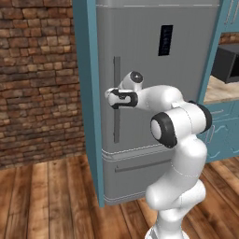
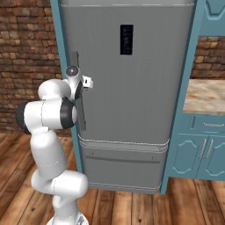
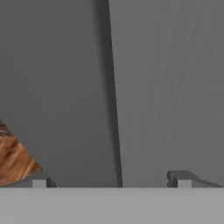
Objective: Take the lemon wedge from the fridge and place it on the plate with fish on the dining counter.
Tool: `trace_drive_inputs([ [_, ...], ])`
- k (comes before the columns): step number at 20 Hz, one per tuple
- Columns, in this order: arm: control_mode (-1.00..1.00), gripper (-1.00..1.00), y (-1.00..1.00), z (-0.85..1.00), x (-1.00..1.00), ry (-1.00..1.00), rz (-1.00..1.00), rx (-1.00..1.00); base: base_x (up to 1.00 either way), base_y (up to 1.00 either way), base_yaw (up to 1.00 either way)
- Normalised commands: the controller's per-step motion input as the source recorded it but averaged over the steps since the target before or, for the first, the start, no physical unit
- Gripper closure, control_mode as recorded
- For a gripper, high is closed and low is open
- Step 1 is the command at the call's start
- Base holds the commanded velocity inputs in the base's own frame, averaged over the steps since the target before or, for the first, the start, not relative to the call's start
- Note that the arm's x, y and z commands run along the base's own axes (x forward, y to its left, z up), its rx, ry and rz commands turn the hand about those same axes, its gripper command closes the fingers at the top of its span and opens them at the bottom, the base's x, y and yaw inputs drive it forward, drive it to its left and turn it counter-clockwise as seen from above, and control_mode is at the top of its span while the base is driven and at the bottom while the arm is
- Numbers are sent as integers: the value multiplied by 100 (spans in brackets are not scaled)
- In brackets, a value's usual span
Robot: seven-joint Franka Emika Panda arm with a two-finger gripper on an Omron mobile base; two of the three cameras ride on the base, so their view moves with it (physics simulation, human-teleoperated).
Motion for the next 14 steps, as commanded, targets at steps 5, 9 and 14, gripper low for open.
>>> trace_drive_inputs([
  [5,-100,-100,15,-11,46,0,0,-1,0,0,0],
  [9,-100,100,0,0,2,0,0,0,0,0,0],
  [14,-100,100,0,0,0,0,0,0,0,0,0],
])
